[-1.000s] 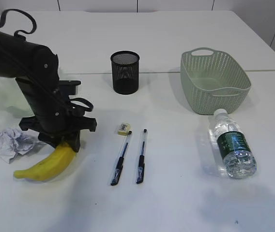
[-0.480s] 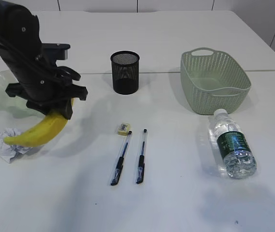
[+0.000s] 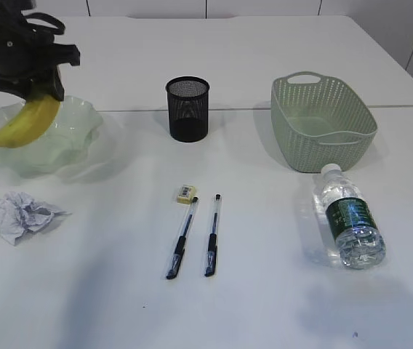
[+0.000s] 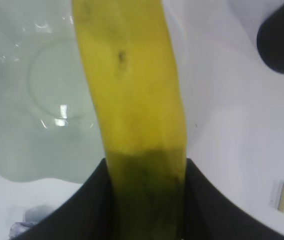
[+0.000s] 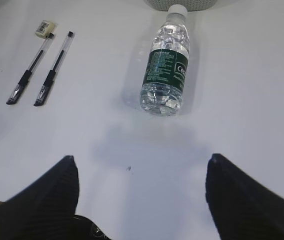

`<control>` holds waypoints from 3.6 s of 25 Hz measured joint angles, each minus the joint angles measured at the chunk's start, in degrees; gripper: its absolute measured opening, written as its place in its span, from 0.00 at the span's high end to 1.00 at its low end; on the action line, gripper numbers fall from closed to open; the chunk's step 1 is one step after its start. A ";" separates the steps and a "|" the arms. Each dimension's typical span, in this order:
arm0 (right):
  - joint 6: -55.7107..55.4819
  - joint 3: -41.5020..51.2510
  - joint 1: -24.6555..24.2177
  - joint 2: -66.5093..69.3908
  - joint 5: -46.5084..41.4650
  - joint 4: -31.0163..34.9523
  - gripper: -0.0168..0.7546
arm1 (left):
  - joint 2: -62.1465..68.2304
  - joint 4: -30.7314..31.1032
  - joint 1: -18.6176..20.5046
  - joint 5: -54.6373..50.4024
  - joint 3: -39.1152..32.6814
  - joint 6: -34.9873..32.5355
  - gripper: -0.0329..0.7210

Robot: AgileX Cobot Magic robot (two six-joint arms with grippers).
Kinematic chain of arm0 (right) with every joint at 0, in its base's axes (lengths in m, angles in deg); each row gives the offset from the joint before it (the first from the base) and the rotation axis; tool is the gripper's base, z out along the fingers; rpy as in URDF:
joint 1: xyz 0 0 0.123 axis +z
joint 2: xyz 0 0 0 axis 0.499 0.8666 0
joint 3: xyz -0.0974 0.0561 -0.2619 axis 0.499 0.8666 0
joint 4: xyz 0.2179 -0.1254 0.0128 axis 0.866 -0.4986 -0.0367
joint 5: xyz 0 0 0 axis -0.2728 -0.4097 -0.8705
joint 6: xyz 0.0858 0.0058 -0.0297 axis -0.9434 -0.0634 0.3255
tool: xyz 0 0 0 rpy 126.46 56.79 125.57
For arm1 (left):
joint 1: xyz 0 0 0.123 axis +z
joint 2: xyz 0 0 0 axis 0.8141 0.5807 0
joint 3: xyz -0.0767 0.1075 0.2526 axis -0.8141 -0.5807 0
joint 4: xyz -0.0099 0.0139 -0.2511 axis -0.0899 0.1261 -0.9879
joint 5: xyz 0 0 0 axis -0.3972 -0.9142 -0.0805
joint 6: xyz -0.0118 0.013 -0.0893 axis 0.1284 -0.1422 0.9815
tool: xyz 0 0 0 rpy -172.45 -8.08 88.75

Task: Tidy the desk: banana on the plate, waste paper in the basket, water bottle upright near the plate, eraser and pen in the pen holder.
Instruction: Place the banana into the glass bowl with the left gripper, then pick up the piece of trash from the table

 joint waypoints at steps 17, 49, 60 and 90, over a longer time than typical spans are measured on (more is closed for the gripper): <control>0.00 0.00 0.00 0.00 0.00 0.59 0.22 | 9.03 -16.92 11.34 11.85 2.81 0.00 0.64; -2.27 0.00 0.00 0.00 0.00 1.82 0.22 | 12.05 -27.46 11.34 19.82 2.81 0.00 0.55; -2.27 0.00 0.00 0.00 0.00 1.79 0.22 | 12.05 -27.70 11.34 20.75 2.81 0.00 0.42; -2.38 0.00 0.00 0.00 -0.13 1.79 0.22 | -0.71 -11.85 11.34 -10.48 2.81 -16.72 0.40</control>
